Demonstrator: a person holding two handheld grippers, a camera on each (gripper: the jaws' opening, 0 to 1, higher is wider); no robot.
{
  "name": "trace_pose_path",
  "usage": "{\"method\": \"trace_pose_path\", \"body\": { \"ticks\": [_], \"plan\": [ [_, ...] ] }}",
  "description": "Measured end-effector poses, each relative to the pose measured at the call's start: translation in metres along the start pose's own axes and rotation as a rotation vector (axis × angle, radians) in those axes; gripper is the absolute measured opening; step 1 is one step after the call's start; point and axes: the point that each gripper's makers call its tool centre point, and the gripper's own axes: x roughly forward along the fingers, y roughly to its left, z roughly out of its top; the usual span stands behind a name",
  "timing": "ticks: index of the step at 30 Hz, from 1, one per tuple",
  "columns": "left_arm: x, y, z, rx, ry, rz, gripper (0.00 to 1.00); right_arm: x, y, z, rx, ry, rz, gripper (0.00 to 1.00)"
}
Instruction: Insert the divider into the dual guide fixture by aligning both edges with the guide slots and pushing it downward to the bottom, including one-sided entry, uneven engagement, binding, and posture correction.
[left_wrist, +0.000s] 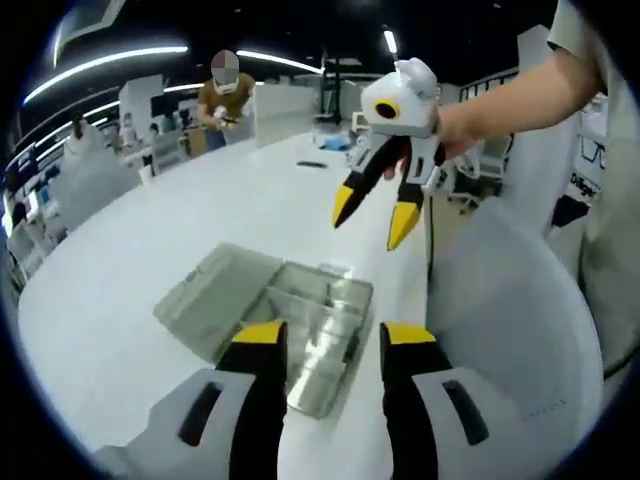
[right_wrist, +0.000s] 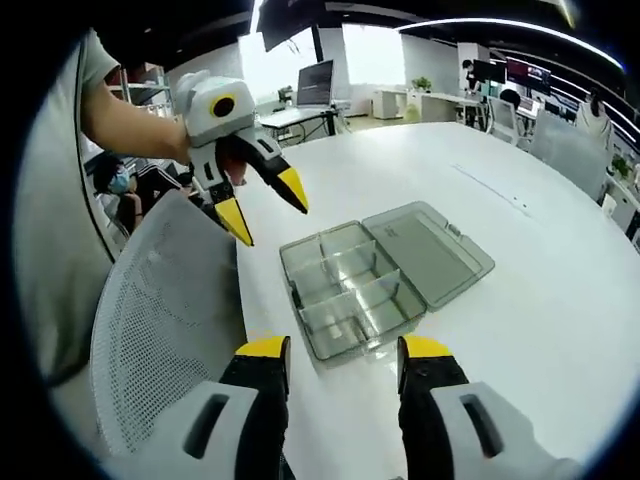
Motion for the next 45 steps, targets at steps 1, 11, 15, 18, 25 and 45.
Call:
{"method": "trace_pose_path", "body": {
  "ticks": [1,11,15,18,25,45],
  "plan": [
    [0.000,0.000,-0.001,0.000,0.002,-0.002,0.35,0.000,-0.001,-0.002,-0.008,0.009,-0.002,0.39],
    [0.001,-0.002,0.003,0.004,-0.013,0.000,0.38,0.005,-0.016,-0.017,-0.044,0.077,-0.008,0.38],
    [0.000,-0.002,0.005,0.000,-0.021,0.006,0.40,0.010,-0.020,-0.023,-0.065,0.109,-0.007,0.38],
    [-0.001,-0.003,0.006,-0.008,-0.026,0.010,0.41,0.013,-0.023,-0.028,-0.074,0.131,-0.007,0.38],
    [-0.001,-0.003,0.005,-0.043,-0.042,0.029,0.53,0.018,-0.029,-0.037,-0.106,0.178,-0.006,0.39],
    [0.002,-0.005,0.001,-0.060,-0.047,0.040,0.66,0.032,-0.042,-0.058,-0.195,0.287,0.023,0.38]
  ]
}}
